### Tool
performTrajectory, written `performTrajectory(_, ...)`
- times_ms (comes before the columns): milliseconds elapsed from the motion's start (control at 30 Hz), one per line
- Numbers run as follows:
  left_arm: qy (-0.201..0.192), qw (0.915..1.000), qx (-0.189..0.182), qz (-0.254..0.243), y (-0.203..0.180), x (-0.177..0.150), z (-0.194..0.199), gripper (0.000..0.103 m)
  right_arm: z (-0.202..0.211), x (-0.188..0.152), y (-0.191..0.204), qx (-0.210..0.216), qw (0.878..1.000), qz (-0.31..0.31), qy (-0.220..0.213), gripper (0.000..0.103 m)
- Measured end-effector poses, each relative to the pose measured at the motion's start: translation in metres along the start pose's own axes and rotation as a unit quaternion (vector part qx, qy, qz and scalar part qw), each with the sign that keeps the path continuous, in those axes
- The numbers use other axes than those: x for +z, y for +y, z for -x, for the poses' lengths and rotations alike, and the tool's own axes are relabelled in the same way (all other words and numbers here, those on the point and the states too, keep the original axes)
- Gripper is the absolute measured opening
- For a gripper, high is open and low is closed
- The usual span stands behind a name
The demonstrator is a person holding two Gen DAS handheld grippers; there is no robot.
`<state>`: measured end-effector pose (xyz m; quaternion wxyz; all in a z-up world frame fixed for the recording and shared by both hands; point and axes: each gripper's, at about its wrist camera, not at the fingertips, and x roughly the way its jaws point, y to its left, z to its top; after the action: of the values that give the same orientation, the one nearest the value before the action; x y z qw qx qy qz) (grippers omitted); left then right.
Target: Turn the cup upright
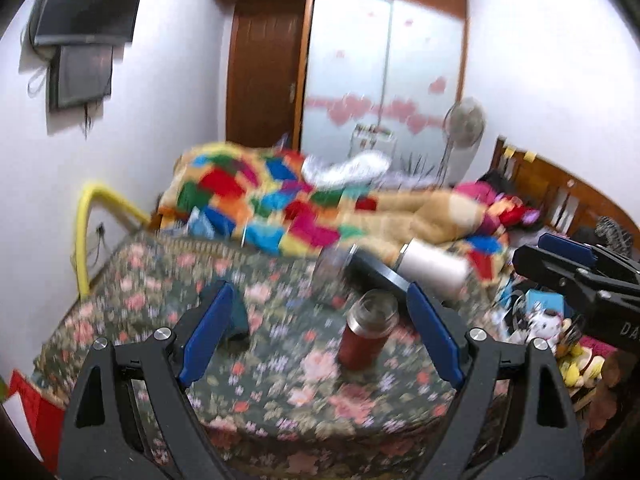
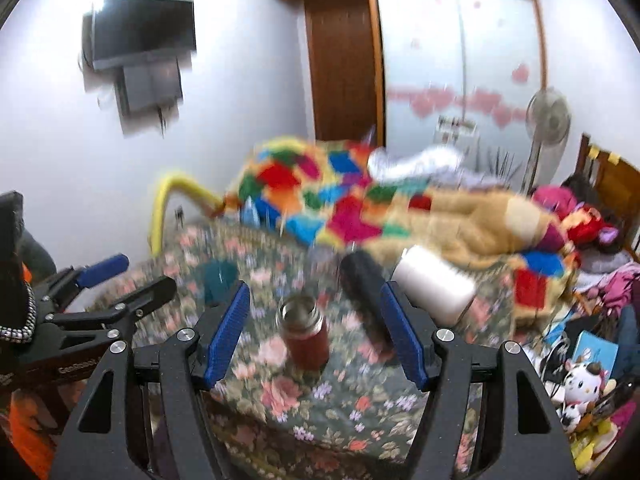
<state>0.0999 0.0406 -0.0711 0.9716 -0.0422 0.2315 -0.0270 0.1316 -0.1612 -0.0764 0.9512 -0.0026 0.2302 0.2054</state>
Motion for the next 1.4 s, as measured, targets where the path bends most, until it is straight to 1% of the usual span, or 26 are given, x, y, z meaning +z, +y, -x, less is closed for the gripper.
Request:
performTrajectory(67, -0.035, 0.9994, -0.004, -0.007, -0.010, 0.008, 0.024, 0.092, 0.022, 0.005, 0.001, -0.001, 0.999, -0.004, -0.032, 0.064)
performTrajectory(167, -0.076, 0.9970, -0.008, -0.015, -0.021, 0.016, 0.055, 0.094, 0.055, 0.008, 0.005, -0.005, 0.997, -0.009, -0.081, 0.064)
performTrajectory(300, -0.118, 0.9926, -0.011, -0.025, -0.031, 0.019, 0.089, 0.097, 0.081, 0.007, 0.011, -0.015, 0.992, -0.012, -0.125, 0.067)
performTrajectory(367, -0.138, 0.9900, -0.004, -0.028, -0.033, 0.018, 0.102, 0.102, 0.090, 0.005, 0.015, -0.026, 0.989, -0.011, -0.144, 0.075)
performTrajectory(467, -0.156, 0.9872, 0.008, -0.034, -0.037, 0.016, 0.117, 0.103, 0.095, 0.002, 0.019, -0.039, 0.987, -0.009, -0.158, 0.082)
performTrajectory(500, -0.157, 0.9869, 0.011, -0.035, -0.038, 0.016, 0.119, 0.103, 0.095, 0.001, 0.019, -0.042, 0.986, -0.009, -0.159, 0.084)
performTrajectory(567, -0.157, 0.9869, 0.013, -0.034, -0.039, 0.014, 0.122, 0.103, 0.095, -0.001, 0.019, -0.048, 0.986, -0.011, -0.160, 0.095)
performTrajectory(633, -0.155, 0.9874, 0.014, -0.030, -0.039, 0.013, 0.122, 0.103, 0.095, -0.004, 0.019, -0.054, 0.985, -0.014, -0.163, 0.103)
performTrajectory(700, -0.153, 0.9878, 0.014, -0.027, -0.039, 0.012, 0.122, 0.103, 0.099, -0.008, 0.016, -0.060, 0.985, -0.012, -0.162, 0.103)
performTrajectory(933, -0.149, 0.9887, 0.013, -0.017, -0.038, 0.008, 0.123, 0.103, 0.108, -0.016, 0.014, -0.059, 0.987, -0.009, -0.152, 0.103)
performTrajectory(1400, -0.139, 0.9902, 0.012, -0.012, -0.039, 0.004, 0.119, 0.103, 0.109, -0.020, 0.016, -0.058, 0.988, -0.004, -0.141, 0.103)
